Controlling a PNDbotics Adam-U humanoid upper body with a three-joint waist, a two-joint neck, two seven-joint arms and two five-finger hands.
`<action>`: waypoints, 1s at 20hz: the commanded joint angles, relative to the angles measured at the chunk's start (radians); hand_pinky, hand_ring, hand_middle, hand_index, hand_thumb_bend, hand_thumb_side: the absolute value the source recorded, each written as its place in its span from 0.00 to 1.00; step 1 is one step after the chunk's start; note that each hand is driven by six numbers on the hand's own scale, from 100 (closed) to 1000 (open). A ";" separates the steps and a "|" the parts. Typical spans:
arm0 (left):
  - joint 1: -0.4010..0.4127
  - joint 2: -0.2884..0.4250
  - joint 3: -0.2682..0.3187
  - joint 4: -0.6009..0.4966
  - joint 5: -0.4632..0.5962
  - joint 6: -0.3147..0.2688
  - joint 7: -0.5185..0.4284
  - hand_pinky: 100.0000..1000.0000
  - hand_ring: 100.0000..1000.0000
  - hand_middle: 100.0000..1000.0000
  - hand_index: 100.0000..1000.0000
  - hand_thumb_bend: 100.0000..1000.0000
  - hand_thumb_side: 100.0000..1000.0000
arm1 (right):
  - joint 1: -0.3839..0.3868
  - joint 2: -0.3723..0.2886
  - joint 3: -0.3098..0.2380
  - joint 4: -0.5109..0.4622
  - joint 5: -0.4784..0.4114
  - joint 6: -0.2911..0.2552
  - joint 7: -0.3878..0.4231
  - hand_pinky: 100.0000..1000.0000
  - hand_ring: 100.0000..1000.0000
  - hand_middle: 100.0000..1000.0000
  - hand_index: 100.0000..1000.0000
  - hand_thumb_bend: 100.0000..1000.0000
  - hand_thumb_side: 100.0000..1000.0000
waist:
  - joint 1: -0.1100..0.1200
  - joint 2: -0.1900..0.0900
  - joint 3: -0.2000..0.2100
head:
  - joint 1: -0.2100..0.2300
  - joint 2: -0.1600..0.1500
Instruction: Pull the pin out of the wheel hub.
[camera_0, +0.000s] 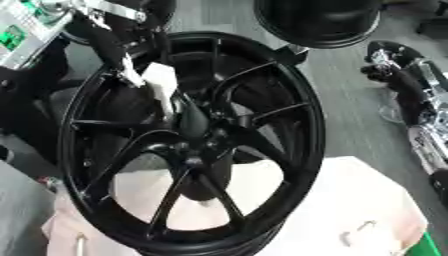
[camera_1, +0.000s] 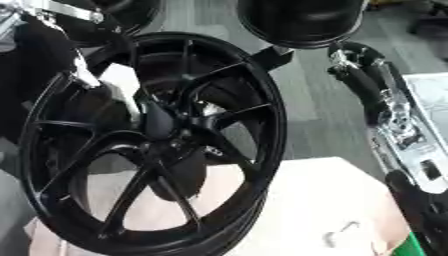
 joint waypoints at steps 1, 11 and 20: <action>-0.021 0.010 0.002 -0.006 0.008 -0.014 0.000 0.89 0.85 0.79 0.81 0.62 0.22 | -0.012 -0.015 -0.011 -0.005 0.001 -0.001 0.003 0.78 0.64 0.60 0.79 0.13 0.45 | -0.001 -0.022 -0.003 | -0.006 -0.021; -0.023 0.000 -0.006 -0.002 0.034 -0.029 0.000 0.89 0.85 0.80 0.81 0.57 0.10 | -0.012 -0.010 -0.011 0.000 0.001 -0.002 0.006 0.78 0.64 0.60 0.79 0.12 0.45 | 0.000 -0.019 -0.005 | -0.002 -0.029; -0.026 -0.007 -0.004 -0.003 0.029 -0.027 0.000 0.86 0.83 0.77 0.73 0.41 0.00 | -0.011 -0.008 -0.012 0.002 0.001 -0.003 0.005 0.78 0.64 0.60 0.79 0.12 0.46 | 0.002 -0.016 -0.009 | 0.003 -0.032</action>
